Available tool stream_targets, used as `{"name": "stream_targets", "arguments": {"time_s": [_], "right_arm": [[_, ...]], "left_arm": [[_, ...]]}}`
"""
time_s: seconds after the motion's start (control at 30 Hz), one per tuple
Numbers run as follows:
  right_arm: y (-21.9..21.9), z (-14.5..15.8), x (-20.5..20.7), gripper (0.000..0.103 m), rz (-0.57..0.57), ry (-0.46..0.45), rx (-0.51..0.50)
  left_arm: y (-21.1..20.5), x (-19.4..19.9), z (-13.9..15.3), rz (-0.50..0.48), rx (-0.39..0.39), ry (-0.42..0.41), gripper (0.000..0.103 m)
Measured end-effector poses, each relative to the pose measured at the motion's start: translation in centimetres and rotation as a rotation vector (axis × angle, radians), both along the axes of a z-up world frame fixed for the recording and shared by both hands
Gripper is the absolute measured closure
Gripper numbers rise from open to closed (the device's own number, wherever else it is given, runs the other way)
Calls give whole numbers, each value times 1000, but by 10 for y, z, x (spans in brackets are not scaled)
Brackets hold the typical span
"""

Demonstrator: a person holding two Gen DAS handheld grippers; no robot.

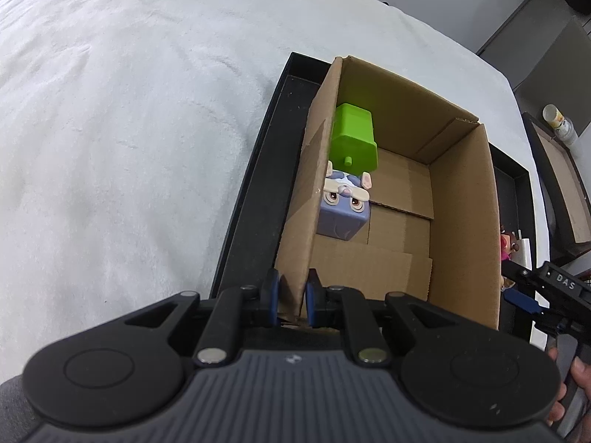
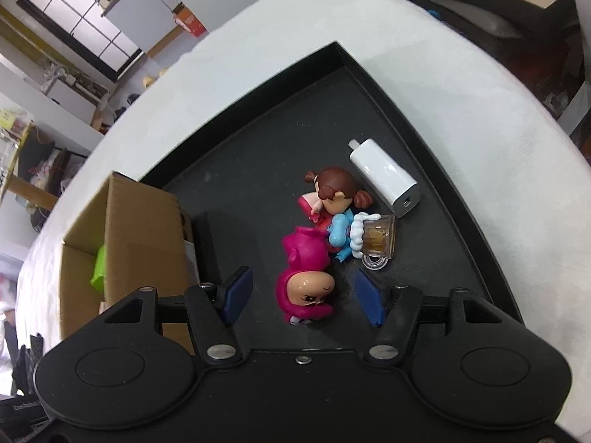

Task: Organize rigid objects
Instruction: 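Move the right gripper down onto the pink doll figure and close it, then lift the pink doll with the right gripper and carry it over the box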

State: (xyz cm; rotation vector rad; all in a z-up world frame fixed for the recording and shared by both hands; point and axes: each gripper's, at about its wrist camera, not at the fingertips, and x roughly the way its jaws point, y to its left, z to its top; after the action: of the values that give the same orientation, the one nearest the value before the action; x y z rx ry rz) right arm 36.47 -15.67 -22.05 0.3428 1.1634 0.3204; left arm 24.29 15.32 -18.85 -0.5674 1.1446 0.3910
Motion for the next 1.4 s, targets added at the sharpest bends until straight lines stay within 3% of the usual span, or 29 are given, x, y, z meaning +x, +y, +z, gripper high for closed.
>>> {"name": "stream_targets", "arguments": {"time_s": [0.27, 0.4, 0.6, 1.0, 1.4], "right_arm": [[7, -12, 6, 44, 15, 17, -14], [14, -15, 5, 63, 38, 27, -32], [12, -13, 0, 64, 59, 34, -50], [-3, 23, -22, 64, 43, 16, 11], [20, 63, -35, 64, 88, -42, 20]], "left_arm": [[-3, 4, -1, 1, 26, 16, 90], [-1, 4, -3, 3, 15, 14, 89], [-3, 5, -2, -10, 23, 16, 89], [-4, 7, -4, -29, 27, 13, 90], [-2, 1, -3, -26, 19, -10, 89]]}}
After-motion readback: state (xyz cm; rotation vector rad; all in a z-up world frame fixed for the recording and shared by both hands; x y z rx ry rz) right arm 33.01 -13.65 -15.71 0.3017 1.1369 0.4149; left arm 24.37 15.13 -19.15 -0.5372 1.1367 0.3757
